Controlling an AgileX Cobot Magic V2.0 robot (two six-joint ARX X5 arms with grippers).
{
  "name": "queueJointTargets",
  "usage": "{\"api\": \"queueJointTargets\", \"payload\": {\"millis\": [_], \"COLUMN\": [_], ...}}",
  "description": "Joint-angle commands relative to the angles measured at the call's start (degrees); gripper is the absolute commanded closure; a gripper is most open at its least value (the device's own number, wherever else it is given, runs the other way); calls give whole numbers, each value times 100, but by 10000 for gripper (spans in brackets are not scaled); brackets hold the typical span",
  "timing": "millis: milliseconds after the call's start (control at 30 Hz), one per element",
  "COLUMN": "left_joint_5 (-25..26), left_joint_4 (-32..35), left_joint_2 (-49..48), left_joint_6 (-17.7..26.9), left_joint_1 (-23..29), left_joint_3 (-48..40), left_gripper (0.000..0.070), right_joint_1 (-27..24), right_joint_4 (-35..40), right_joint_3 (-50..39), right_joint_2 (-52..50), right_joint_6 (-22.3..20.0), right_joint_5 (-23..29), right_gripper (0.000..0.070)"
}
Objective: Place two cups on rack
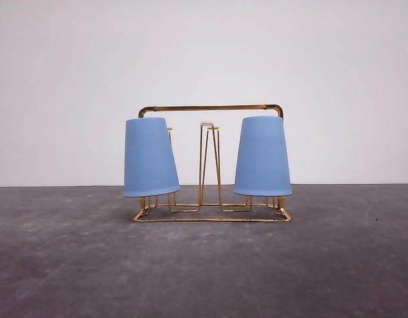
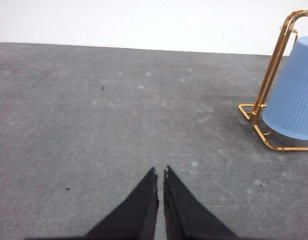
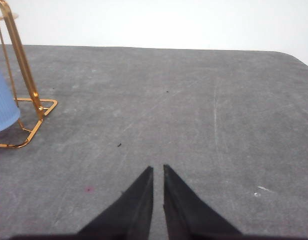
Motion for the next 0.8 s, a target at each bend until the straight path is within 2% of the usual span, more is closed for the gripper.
{"api": "queueJointTargets", "payload": {"millis": [0, 767], "left_joint_5": [-17, -17], "left_joint_4": [85, 85], "left_joint_2": [-4, -4], "left_joint_6": [48, 50], "left_joint_1": [2, 2], "left_joint_3": [-83, -83], "left_gripper": [700, 700], "right_joint_1": [-4, -4], "right_joint_4": [59, 59], "right_joint_3": [-13, -15], "right_joint_2": [-4, -4], "right_joint_6": [-28, -28], "right_joint_5": [2, 4], "right_gripper": [664, 664]}}
